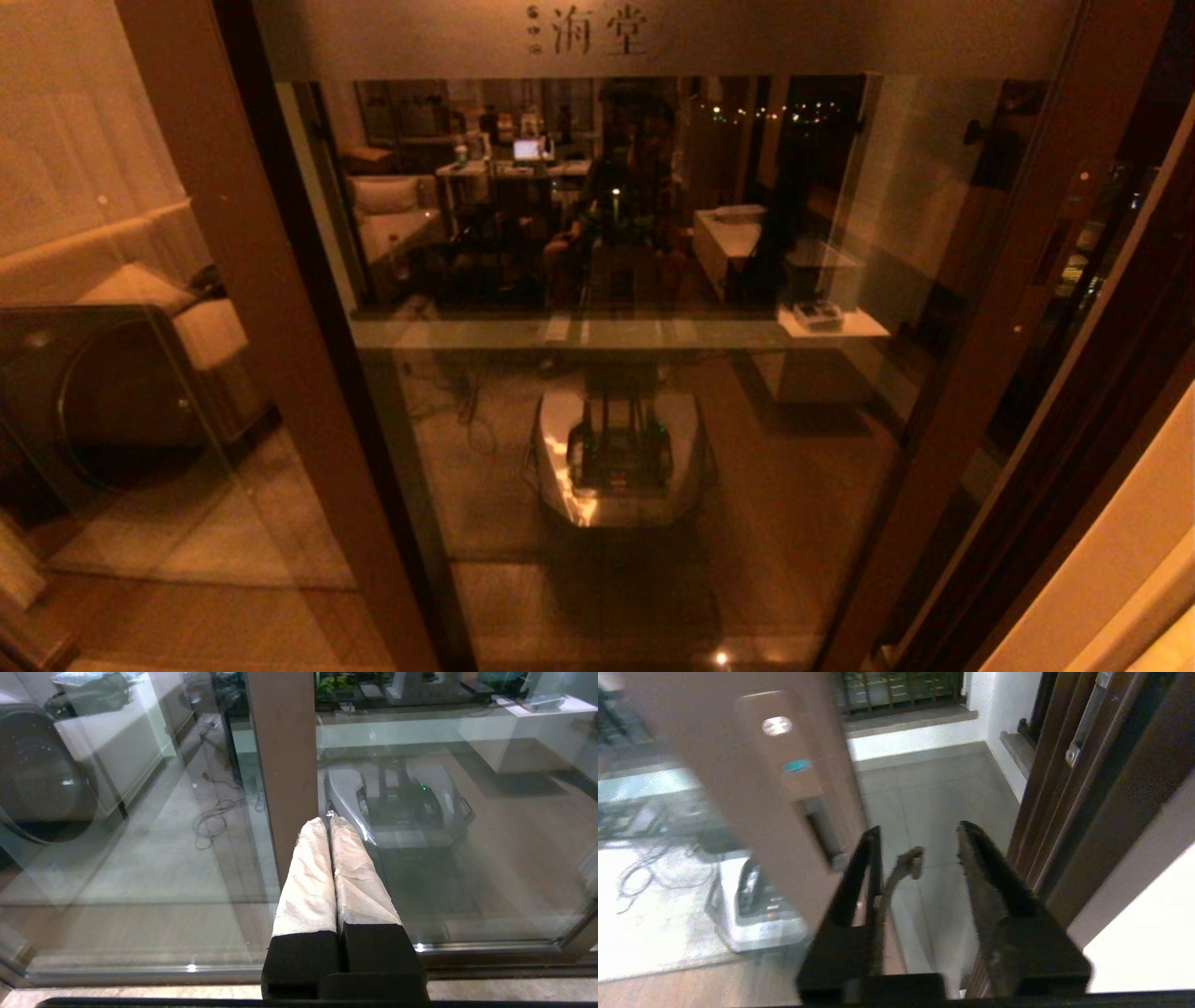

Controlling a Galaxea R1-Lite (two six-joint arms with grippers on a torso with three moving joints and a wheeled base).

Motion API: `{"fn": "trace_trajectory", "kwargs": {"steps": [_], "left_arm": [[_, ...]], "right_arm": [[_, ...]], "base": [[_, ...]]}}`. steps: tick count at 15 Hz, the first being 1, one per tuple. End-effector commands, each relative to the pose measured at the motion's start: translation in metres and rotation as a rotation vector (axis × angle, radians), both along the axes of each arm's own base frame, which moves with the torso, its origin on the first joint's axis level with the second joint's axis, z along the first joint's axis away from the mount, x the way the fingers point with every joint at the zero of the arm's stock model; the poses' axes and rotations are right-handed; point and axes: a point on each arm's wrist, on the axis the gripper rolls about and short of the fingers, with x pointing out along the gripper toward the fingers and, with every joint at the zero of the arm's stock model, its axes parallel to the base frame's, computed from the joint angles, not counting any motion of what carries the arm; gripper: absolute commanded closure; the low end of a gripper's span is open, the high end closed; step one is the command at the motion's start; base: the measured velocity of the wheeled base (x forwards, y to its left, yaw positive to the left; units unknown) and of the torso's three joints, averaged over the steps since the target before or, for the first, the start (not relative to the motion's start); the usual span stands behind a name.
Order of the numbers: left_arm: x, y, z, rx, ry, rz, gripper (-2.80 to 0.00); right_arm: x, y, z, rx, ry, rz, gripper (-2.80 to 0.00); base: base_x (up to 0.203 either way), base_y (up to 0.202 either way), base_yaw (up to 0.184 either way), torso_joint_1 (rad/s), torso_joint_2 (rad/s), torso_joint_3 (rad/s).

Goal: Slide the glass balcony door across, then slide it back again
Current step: Open the slid door

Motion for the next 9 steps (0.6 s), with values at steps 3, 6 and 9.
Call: {"fn": "trace_trajectory", "kwargs": {"steps": [3, 6, 9], "left_arm": [[0.000, 0.000, 0.000, 0.000, 0.000, 0.000, 0.00], [0.000, 0.000, 0.000, 0.000, 0.000, 0.000, 0.00], [0.000, 0.000, 0.000, 0.001, 0.000, 0.000, 0.00]], "right_arm": [[0.032, -0.012, -0.017, 0.018, 0.027, 0.012, 0.00], [0.043, -0.005, -0.022, 0.024, 0.037, 0.043, 0.00], [0.061, -0.004, -0.029, 0.028, 0.042, 0.065, 0.00]], "base": [[0.000, 0.000, 0.000, 0.000, 0.00, 0.000], [0.000, 0.000, 0.000, 0.000, 0.00, 0.000], [0.000, 0.000, 0.000, 0.000, 0.00, 0.000]]}}
